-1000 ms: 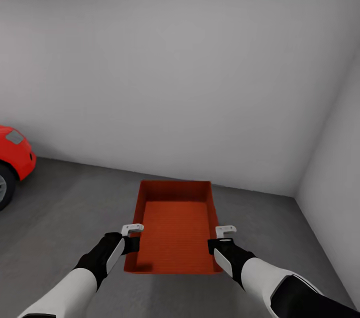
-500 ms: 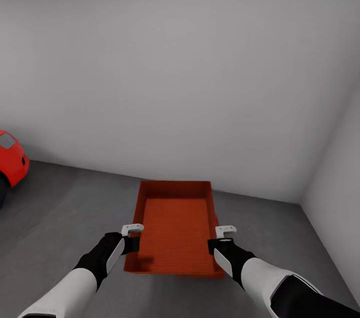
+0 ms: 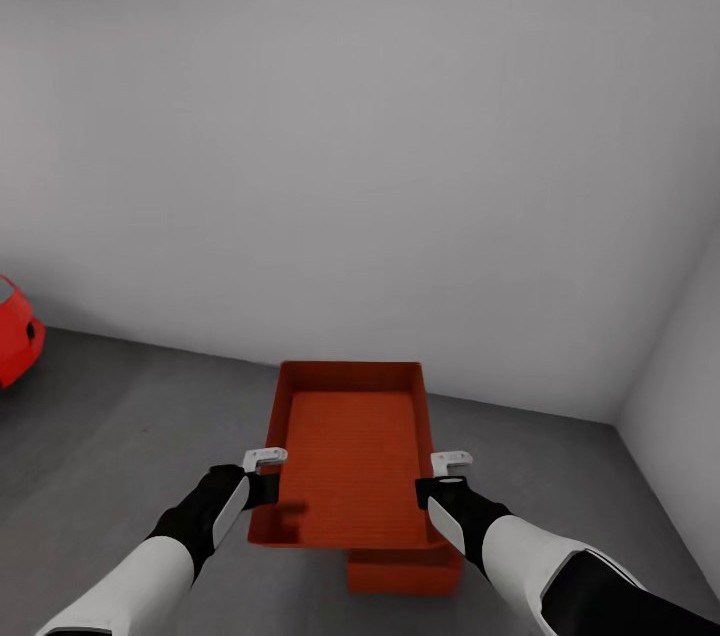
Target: Move the two storage containers from the living room to the garage. In the garage, place one container on the floor and stack the other container on top of it (either order is fine).
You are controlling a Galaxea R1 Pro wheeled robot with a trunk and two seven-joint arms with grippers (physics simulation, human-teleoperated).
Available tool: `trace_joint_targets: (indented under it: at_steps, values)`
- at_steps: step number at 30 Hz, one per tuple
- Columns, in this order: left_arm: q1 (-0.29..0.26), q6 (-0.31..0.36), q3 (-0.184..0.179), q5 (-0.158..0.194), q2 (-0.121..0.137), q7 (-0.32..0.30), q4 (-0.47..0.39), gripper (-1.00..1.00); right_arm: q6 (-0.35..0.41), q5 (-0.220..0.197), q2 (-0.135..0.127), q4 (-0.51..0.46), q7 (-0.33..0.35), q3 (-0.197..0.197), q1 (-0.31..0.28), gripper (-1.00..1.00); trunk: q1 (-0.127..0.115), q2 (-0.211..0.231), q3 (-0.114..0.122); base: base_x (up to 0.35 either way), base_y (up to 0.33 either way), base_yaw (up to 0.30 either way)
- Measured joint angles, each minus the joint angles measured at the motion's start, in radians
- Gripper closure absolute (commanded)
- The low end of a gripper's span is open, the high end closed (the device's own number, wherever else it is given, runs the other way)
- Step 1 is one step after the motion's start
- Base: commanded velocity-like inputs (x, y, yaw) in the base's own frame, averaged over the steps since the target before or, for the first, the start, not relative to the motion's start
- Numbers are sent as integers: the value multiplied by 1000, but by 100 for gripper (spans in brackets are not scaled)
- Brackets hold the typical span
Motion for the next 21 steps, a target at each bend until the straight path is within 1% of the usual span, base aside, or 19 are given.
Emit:
trace_joint_targets:
  at_steps: [12, 15, 21]
  values:
    - [0, 0, 0, 0, 0, 0, 0, 100, 0, -3, -1, -1, 1, 3, 0, 100, 0, 0, 0, 322, 0, -4]
    - [0, 0, 0, 0, 0, 0, 0, 100, 0, 0, 0, 0, 0, 0, 0, 100, 0, 0, 0, 322, 0, -138]
    - [-1, 0, 0, 0, 0, 0, 1, 100, 1, 2, 0, -1, 0, -2, 0, 100, 0, 0, 0, 320, 0, -224]
